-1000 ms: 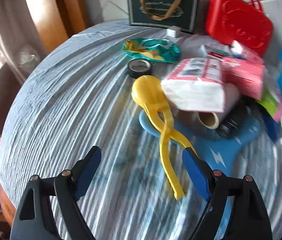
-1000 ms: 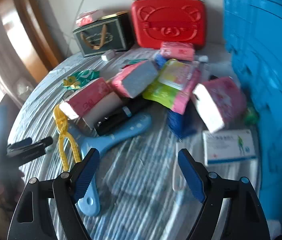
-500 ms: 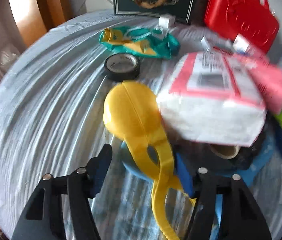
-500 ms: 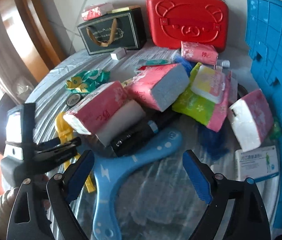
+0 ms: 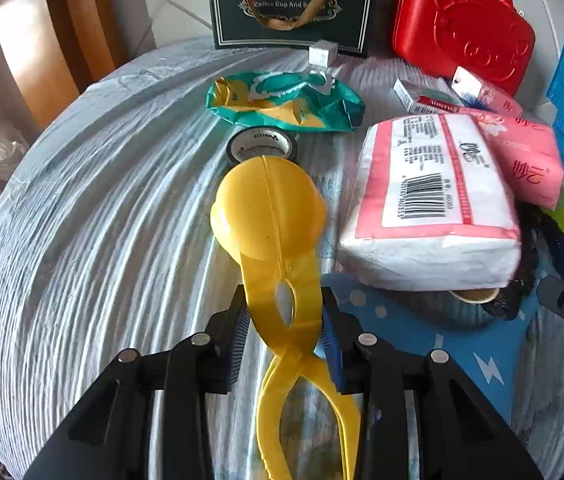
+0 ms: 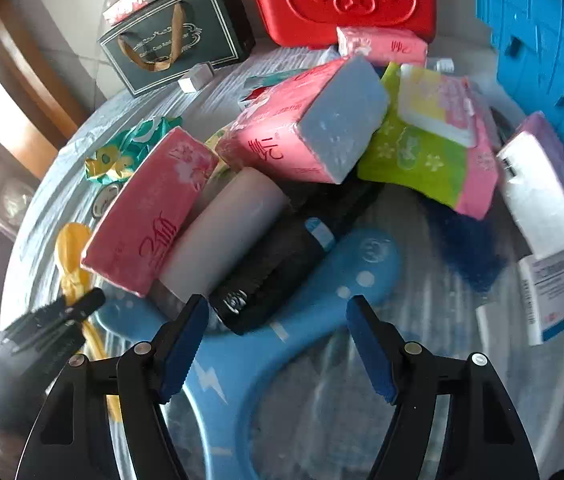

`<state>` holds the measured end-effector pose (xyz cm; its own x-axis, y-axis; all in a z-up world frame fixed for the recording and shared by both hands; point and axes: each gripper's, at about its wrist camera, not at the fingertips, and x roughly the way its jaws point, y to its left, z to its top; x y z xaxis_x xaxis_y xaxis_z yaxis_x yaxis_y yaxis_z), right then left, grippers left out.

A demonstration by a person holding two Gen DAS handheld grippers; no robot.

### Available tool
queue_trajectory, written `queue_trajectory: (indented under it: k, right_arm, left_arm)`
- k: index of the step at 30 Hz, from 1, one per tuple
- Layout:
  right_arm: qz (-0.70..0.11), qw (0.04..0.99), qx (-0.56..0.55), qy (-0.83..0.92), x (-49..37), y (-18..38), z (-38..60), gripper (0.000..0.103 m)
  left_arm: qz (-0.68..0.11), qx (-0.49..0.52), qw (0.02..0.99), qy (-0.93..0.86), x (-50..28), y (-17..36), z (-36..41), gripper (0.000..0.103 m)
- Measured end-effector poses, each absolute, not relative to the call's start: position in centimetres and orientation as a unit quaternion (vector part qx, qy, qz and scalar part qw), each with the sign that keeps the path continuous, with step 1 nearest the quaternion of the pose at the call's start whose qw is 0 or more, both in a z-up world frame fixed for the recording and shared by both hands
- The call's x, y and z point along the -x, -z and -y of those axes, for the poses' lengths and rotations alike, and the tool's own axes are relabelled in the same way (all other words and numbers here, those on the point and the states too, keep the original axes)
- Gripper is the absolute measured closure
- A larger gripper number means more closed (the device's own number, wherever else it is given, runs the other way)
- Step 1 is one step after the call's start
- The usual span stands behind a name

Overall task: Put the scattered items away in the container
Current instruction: 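Grasp the yellow snowball scoop with the left tool while the right tool reaches toward the pink tissue pack, then grasp the pink tissue pack with the right tool while the left tool holds the scoop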

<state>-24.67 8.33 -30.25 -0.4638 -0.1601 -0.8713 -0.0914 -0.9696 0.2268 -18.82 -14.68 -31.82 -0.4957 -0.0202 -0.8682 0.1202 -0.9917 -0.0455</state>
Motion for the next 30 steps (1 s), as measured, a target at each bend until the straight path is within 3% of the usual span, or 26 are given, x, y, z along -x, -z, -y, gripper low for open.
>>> queue_trajectory:
  k: [6, 14, 30]
  right_arm:
    - [0.129, 0.013, -0.524, 0.842, 26.6, 31.3, -7.9, 0.034]
    - [0.137, 0.047, -0.486, 0.862, 27.5, 27.0, -6.1, 0.034]
    - [0.101, 0.116, -0.513, 0.844, 32.1, 29.1, 1.4, 0.025]
  left_arm:
    - [-0.059, -0.497, 0.045, 0.865, 20.4, 32.1, 15.0, 0.07]
    - [-0.062, -0.477, 0.05, 0.875, 20.8, 30.2, 16.9, 0.07]
    - [-0.056, -0.495, 0.026, 0.867, 22.7, 31.8, 17.1, 0.073]
